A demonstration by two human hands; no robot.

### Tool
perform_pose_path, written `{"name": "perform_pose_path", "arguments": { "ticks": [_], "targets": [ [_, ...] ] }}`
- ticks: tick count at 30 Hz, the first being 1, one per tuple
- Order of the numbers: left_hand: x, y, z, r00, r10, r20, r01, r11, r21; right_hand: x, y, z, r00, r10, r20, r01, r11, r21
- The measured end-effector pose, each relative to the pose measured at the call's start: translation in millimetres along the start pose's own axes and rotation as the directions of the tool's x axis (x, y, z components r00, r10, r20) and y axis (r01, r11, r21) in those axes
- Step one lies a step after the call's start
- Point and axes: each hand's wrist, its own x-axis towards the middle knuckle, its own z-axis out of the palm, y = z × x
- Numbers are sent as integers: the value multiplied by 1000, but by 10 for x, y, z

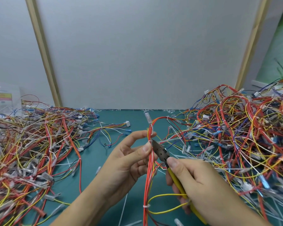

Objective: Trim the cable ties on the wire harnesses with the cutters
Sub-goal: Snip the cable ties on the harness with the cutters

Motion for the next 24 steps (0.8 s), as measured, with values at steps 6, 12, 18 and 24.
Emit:
{"name": "perform_pose_path", "arguments": {
  "ticks": [6, 12, 18, 24],
  "targets": [
    [4, 28, -19, 996, 10, -86, -10, 1000, 7, 45, -4, -26, 996, 62, -58, -48, 976, 212],
    [2, 55, -44, 998, 26, -51, -24, 999, 38, 118, 12, -141, 920, -33, -391, 152, 949, 277],
    [-52, 16, 9, 969, -92, 230, 71, 993, 95, 202, 119, -218, 891, 22, -454, 108, 960, 258],
    [-67, 16, 2, 904, -186, 385, 146, 981, 132, 206, 126, -187, 920, 32, -391, 90, 953, 290]
  ]
}}
